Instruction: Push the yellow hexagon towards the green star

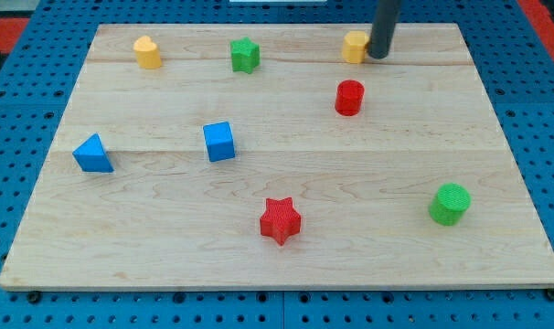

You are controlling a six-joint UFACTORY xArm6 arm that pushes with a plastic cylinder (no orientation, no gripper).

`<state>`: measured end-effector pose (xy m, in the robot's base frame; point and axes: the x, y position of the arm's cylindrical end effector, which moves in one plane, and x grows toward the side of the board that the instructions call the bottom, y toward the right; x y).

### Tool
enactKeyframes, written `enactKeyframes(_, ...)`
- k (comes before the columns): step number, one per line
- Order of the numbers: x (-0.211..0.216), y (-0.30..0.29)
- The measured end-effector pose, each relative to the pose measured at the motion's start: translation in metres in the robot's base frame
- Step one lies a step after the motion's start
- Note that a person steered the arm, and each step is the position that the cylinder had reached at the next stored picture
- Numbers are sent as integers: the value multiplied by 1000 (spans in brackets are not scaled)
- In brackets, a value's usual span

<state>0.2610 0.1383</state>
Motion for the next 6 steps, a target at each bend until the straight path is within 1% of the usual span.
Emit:
enactKeyframes(1,-9,27)
enactKeyframes(2,-25,21)
enactKeyframes(3,-26,-33)
enactKeyframes(4,-11,-61)
enactKeyframes(6,25,-63)
